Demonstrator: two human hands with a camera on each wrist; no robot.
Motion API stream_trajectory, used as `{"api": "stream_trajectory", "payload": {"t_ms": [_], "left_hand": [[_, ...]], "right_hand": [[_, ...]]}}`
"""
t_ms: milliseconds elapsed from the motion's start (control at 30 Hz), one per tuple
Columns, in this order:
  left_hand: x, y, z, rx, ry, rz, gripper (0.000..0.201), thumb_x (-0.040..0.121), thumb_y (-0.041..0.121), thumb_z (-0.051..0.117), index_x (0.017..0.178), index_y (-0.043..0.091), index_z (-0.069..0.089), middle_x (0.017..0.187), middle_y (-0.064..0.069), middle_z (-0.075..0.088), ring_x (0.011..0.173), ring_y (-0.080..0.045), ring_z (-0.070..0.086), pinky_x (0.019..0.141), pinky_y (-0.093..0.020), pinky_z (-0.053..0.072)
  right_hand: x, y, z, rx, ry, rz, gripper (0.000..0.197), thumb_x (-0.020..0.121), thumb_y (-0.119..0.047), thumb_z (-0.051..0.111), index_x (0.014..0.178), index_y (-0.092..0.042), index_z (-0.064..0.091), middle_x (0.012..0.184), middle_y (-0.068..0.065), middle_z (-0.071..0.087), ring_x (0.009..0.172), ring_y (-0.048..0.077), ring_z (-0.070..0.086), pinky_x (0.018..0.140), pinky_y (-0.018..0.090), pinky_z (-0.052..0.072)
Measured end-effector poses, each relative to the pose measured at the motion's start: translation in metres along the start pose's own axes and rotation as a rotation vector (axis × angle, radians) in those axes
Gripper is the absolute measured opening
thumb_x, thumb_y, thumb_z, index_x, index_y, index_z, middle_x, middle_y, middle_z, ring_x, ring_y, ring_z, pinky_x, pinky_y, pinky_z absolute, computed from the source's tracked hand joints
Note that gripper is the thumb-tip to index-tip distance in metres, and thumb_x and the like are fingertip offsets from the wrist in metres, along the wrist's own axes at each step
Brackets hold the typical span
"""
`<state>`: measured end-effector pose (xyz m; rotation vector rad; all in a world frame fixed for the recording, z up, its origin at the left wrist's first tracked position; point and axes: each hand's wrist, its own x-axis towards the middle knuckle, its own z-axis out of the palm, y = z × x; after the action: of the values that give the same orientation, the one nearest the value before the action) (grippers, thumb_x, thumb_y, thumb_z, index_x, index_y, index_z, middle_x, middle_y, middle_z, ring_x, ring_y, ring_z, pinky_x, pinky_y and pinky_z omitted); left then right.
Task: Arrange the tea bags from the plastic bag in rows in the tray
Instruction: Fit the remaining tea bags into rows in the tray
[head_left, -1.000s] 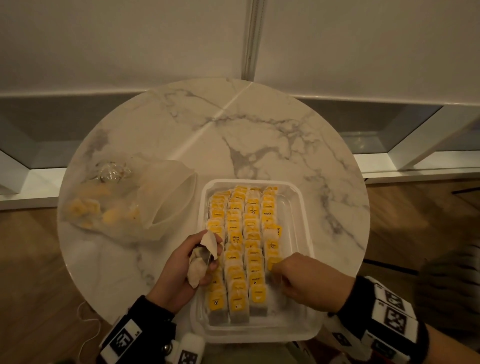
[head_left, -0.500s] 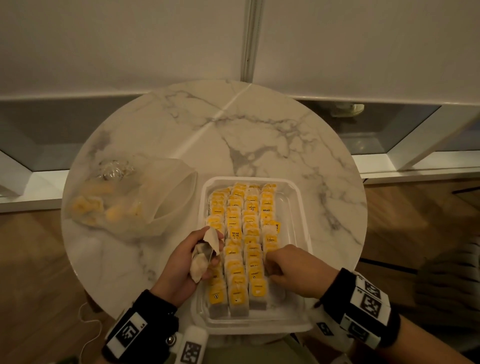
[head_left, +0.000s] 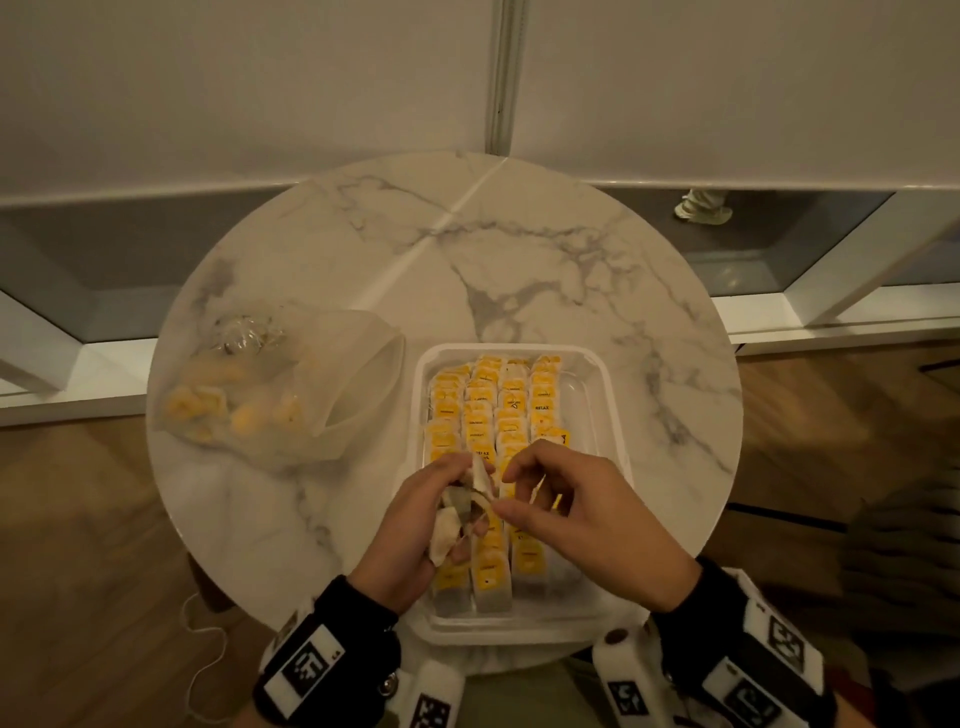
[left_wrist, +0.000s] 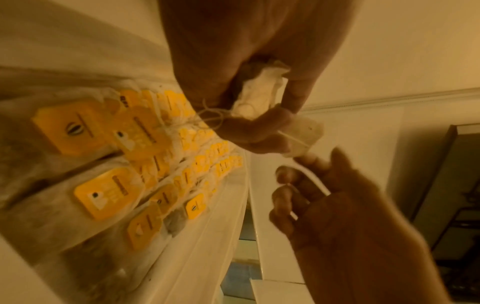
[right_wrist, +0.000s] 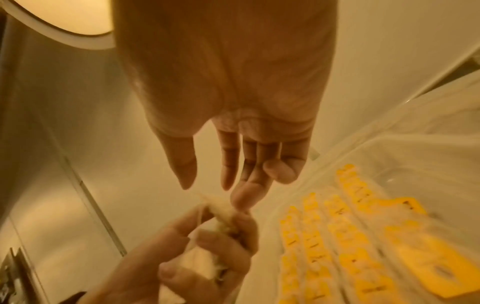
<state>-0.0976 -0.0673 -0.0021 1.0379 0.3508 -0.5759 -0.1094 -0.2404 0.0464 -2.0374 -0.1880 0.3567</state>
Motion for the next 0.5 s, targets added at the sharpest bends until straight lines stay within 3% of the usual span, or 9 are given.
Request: {"api": "stream_trajectory", "payload": {"t_ms": [133,267,400,500], "left_hand": [[-0.002,-0.001,0.006,0.102,-0.003,0.039,0.037,0.085,0.038,0.059,0.098,0.004,0.057,0.072,-0.014,0.054,0.048,-0.018,0.052,0.032,-0.021,0.033],[-0.006,-0.006,0.013,0.166,-0.011,0.002,0.042,0.093,0.037,0.053,0.102,-0.003,0.059,0.064,-0.019,0.056,0.041,-0.019,0.05,0.03,-0.02,0.033],[-0.009,-0.013,0.019,0.201,-0.009,-0.054,0.041,0.097,0.036,0.05,0.109,-0.002,0.062,0.088,-0.014,0.067,0.053,-0.021,0.059,0.031,-0.019,0.035],[-0.011,-0.017,0.03,0.233,-0.015,-0.08,0.038,0.099,0.033,0.048,0.108,-0.001,0.062,0.091,-0.013,0.069,0.058,-0.022,0.06,0.036,-0.023,0.043]], "right_hand": [[0.0,-0.002,0.015,-0.053,0.136,-0.071,0.012,0.083,-0.032,0.075,0.088,-0.026,0.065,0.079,-0.011,0.062,0.065,0.014,0.059,0.06,0.021,0.047],[0.003,0.012,0.005,0.072,0.23,-0.024,0.013,0.088,-0.015,0.07,0.079,-0.024,0.068,0.077,-0.01,0.067,0.072,0.011,0.062,0.063,0.014,0.042],[0.001,0.021,-0.015,0.229,0.24,-0.009,0.011,0.089,-0.009,0.069,0.082,-0.016,0.069,0.081,-0.004,0.069,0.076,0.012,0.065,0.068,0.025,0.051],[-0.001,0.026,-0.027,0.369,0.212,-0.008,0.005,0.091,-0.003,0.065,0.087,-0.006,0.067,0.08,0.006,0.069,0.071,0.012,0.067,0.063,0.017,0.048]]}}
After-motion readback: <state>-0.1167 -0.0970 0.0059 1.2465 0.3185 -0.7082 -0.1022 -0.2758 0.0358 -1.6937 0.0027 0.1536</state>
